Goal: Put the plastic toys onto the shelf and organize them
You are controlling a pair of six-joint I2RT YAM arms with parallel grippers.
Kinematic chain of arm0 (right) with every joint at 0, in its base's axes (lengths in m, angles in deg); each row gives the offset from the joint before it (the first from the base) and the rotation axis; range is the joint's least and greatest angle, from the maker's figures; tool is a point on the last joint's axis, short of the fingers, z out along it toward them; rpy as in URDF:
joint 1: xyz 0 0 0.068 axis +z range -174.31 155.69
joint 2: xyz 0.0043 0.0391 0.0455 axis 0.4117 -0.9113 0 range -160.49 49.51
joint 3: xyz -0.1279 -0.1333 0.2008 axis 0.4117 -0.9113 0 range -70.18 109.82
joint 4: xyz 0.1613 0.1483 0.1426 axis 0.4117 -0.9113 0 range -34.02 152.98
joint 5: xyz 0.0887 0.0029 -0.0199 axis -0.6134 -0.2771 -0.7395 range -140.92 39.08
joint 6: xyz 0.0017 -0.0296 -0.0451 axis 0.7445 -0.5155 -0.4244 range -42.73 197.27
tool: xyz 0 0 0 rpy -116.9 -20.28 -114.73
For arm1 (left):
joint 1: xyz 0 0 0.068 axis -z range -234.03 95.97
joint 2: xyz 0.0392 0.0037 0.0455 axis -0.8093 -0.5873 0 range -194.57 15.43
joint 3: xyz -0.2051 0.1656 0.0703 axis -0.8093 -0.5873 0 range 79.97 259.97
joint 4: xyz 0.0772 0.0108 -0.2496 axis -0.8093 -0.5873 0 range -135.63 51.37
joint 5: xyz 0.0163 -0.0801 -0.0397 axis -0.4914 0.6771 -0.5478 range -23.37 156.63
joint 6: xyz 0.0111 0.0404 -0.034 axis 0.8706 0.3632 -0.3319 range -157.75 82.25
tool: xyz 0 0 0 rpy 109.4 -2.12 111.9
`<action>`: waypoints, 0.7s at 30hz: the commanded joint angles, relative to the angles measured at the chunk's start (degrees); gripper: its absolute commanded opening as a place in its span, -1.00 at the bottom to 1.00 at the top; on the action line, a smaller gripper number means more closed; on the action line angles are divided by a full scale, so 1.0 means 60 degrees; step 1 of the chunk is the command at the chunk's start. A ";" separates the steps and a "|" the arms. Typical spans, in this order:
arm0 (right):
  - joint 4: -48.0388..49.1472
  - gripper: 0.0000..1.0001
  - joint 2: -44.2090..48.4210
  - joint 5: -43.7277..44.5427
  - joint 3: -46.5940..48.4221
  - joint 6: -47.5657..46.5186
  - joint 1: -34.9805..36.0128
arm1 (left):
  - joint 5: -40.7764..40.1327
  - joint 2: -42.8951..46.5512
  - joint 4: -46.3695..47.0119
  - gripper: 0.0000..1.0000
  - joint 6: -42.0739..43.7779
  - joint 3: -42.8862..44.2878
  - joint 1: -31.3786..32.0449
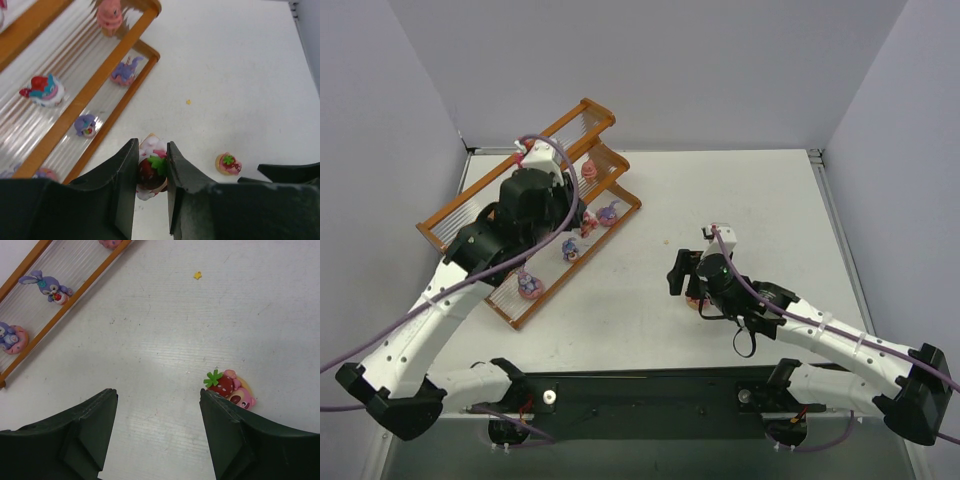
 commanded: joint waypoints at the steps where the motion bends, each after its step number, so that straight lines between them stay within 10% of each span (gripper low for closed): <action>1: -0.0083 0.35 -0.0060 0.0113 0.0525 -0.0071 -0.0084 | 0.0786 -0.1284 -0.0477 -1.00 0.1147 0.2384 -0.0283; 21: -0.0230 0.36 0.1141 -0.0063 -0.0368 0.0163 -0.0128 | 0.1504 -0.7453 -0.1942 -1.00 0.2043 1.0883 -0.2582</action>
